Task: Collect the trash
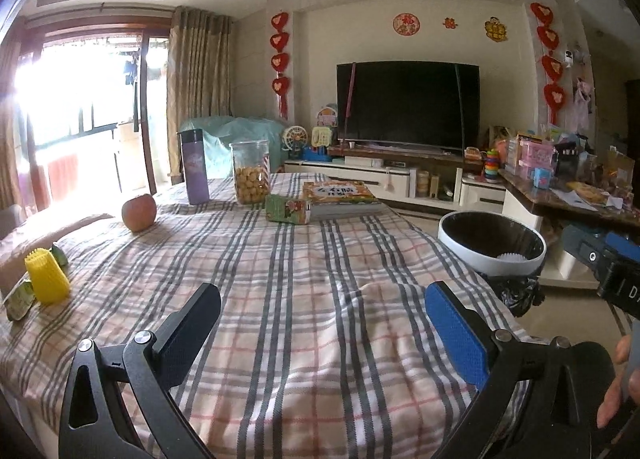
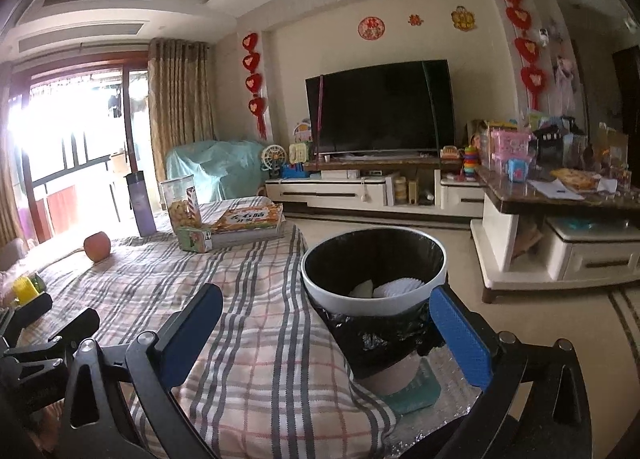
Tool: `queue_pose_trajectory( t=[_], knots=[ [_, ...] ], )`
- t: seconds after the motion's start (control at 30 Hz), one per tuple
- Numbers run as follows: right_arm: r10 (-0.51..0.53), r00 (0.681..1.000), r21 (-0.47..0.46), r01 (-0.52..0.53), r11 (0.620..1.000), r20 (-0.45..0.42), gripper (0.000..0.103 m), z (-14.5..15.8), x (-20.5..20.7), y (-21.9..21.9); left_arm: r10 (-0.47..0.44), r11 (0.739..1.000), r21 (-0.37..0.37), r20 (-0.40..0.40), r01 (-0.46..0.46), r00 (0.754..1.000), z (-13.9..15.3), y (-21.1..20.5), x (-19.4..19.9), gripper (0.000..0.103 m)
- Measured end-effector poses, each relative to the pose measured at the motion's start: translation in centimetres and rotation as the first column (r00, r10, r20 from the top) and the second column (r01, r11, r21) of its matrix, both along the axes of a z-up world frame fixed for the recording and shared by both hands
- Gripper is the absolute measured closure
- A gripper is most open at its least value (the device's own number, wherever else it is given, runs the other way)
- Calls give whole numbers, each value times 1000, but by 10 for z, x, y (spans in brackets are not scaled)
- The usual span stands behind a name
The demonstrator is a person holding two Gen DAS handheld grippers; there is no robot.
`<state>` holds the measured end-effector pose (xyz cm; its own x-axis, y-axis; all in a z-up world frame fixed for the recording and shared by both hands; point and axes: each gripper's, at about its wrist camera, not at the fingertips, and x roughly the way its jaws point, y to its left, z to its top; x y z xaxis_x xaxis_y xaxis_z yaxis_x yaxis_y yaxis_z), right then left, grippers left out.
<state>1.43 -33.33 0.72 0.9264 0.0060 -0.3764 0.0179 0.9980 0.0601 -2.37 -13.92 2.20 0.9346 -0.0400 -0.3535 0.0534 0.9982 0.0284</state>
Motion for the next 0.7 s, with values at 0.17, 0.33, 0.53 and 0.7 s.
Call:
queue_pose_trajectory(
  t=[0.17, 0.33, 0.53, 0.7],
  knots=[
    [13, 1000, 1, -13, 1000, 0, 0, 1, 0, 2, -3, 1000, 10, 8, 2, 1000, -4, 4, 1, 0],
    [21, 1000, 7, -21, 1000, -9, 0, 0, 1, 3, -3, 1000, 22, 10, 3, 1000, -4, 4, 1, 0],
    [34, 999, 22, -33, 999, -14, 0, 0, 0, 3, -2, 1000, 30, 13, 1, 1000, -5, 4, 2, 0],
    [39, 999, 35, -38, 999, -12, 0, 1, 0, 2, -4, 1000, 24, 9, 4, 1000, -5, 5, 4, 1]
  ],
)
